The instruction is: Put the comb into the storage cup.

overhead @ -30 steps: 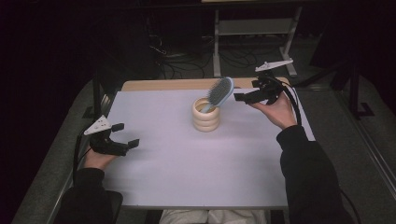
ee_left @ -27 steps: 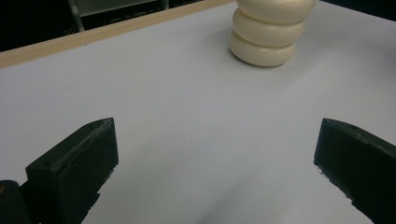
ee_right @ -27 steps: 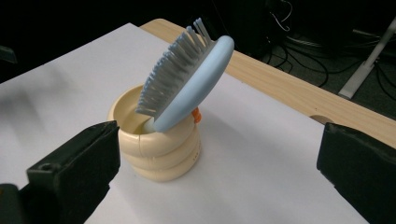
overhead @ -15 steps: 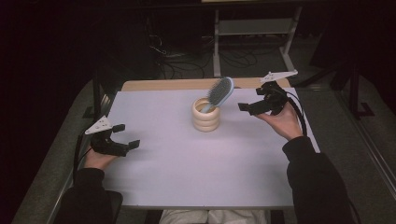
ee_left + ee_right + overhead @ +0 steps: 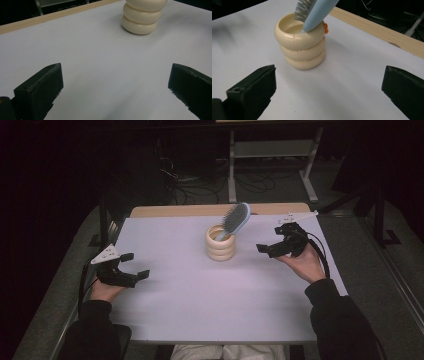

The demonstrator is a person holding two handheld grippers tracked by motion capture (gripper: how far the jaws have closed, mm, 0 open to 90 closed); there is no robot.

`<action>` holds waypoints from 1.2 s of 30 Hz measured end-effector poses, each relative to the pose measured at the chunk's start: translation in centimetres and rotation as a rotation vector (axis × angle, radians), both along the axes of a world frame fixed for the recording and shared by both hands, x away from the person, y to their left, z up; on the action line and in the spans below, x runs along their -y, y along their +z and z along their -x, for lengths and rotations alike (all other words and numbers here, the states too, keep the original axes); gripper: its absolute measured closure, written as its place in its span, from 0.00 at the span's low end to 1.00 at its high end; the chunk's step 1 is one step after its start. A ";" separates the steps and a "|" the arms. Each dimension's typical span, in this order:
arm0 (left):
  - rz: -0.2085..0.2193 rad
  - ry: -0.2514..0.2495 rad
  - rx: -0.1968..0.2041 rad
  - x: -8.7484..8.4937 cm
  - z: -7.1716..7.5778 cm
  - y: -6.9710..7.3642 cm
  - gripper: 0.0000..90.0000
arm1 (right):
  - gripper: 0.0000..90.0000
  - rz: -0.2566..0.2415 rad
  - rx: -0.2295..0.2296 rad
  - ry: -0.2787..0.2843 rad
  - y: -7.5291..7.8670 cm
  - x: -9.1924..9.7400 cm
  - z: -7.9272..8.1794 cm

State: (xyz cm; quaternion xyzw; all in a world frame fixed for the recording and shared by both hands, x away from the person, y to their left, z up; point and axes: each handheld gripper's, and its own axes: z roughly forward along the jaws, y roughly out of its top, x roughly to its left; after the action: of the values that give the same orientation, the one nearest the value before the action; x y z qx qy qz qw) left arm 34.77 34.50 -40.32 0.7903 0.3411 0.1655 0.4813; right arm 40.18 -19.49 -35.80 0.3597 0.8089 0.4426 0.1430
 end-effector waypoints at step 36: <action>-0.003 -0.009 -0.004 0.1 0.2 0.0 0.00 | 0.00 -0.030 -0.007 -0.019 -3.2 3.0 4.9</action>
State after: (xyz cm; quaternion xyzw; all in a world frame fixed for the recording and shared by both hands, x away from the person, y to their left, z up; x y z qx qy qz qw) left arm 34.57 34.41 -40.35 0.7929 0.3385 0.1622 0.4800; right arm 35.25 -22.50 -39.03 0.3708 0.7992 0.4522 0.1389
